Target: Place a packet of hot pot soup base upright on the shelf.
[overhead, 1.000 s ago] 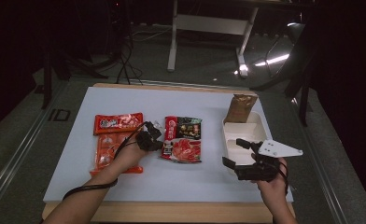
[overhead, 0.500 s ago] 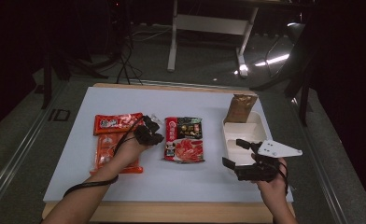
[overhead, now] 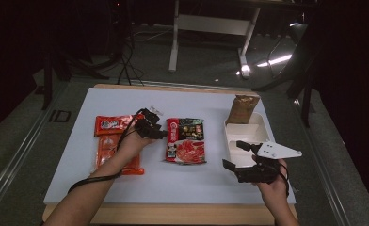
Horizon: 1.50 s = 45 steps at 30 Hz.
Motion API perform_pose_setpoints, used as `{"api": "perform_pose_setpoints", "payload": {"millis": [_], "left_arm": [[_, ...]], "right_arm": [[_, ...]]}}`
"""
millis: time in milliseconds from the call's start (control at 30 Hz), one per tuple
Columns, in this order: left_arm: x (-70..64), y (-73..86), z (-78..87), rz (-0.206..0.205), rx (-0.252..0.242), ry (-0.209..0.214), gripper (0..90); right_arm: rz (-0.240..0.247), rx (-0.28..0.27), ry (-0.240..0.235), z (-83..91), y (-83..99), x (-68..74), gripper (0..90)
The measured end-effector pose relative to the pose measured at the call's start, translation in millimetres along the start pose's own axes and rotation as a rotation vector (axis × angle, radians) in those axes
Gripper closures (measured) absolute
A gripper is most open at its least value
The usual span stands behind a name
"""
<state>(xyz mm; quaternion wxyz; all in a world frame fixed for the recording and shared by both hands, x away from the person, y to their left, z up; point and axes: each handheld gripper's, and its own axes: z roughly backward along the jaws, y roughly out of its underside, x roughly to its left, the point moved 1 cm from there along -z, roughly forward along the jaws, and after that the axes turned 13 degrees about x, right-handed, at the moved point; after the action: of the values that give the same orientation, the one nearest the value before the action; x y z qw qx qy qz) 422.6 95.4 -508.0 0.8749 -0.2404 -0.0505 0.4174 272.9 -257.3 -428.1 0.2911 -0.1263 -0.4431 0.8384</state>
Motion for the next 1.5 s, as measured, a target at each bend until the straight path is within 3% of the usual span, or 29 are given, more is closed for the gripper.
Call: {"api": "perform_pose_setpoints", "payload": {"millis": [167,367,500,600,967,1133,1167,1400,1500], "left_arm": [[12.6,-13.2,-9.2,0.082,-0.009,0.028,49.5],[19.7,-22.4,-22.3,0.135,-0.012,0.053,49.6],[24.6,-26.8,-32.1,0.155,-0.018,0.023,49.6],[27.8,-29.4,-39.8,0.186,-0.028,0.031,49.6],[24.5,-36.5,-59.0,0.202,-0.014,0.053,49.7],[24.2,-35.9,-59.9,0.203,-0.022,0.06,53.0],[23.6,-34.8,-58.4,0.194,0.004,0.068,60.9],[17.9,-36.7,-58.3,0.214,0.033,0.063,70.7],[18.6,-37.5,-58.3,0.222,0.045,0.083,77.3]], "right_arm": [[0.003,0.007,-0.006,-1.8,0.5,1.5,14.2],[0.001,0.019,-0.014,-5.4,2.5,0.8,14.2],[0.008,0.024,-0.017,-6.7,2.8,2.2,14.2],[0.013,0.028,-0.02,-7.8,3.5,2.8,14.2],[0.016,0.036,-0.032,-11.2,4.3,2.6,14.2],[0.02,0.034,-0.033,-11.2,4.2,2.9,14.2],[0.021,0.037,-0.035,-11.7,4.1,2.7,14.2],[0.026,0.046,-0.041,-14.8,4.7,3.9,14.2],[0.027,0.044,-0.045,-15.3,4.8,4.4,14.2]]}}
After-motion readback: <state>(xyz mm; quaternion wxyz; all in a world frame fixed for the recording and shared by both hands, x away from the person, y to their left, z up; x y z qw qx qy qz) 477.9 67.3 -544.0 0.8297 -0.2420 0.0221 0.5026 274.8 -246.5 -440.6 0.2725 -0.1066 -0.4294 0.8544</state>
